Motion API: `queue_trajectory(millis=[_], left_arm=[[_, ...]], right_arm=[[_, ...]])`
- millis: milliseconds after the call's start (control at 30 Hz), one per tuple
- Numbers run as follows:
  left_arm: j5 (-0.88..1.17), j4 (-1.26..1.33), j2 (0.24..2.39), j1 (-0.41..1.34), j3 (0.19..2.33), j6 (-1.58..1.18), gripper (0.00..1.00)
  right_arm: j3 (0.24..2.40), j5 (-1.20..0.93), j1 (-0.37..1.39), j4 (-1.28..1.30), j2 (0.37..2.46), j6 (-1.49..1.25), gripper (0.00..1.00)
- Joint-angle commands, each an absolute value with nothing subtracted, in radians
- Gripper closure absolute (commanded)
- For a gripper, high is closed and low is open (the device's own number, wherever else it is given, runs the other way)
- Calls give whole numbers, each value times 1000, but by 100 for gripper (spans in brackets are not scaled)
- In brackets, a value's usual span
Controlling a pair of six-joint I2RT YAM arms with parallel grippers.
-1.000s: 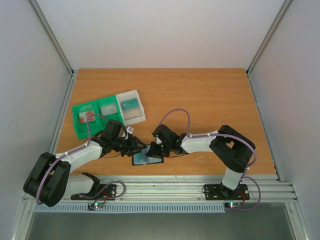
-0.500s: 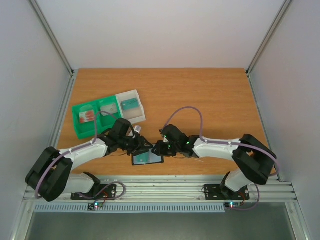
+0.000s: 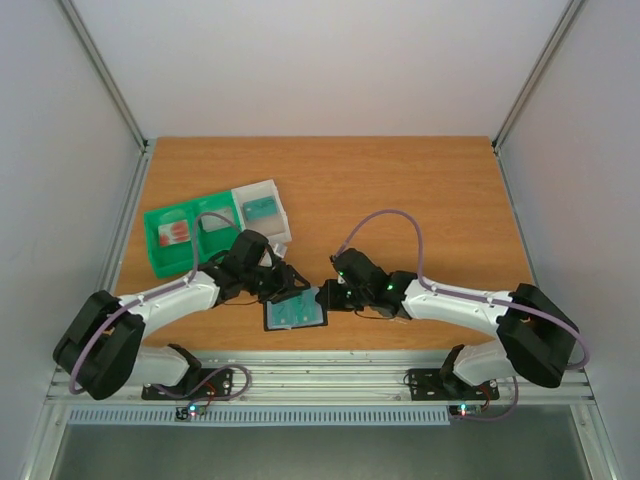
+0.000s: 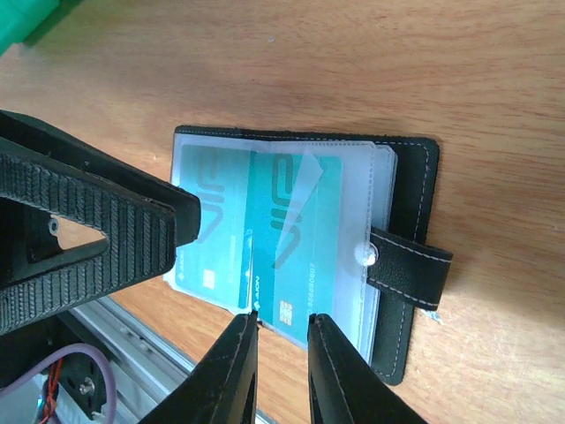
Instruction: Take the credit cards out of the card holder
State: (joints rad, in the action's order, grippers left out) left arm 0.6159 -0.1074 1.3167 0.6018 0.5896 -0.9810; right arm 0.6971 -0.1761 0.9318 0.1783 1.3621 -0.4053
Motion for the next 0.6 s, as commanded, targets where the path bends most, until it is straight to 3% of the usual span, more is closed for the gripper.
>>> queue_trajectory(millis=[0,567], left_arm=[[533,-214,1296,589,604,-913,62],[512,-174,1312,558,523,-921,66]], right_arm=[[747,-187,939,190,1398,-367,83],[808,-205,937,170,1568,-348,87]])
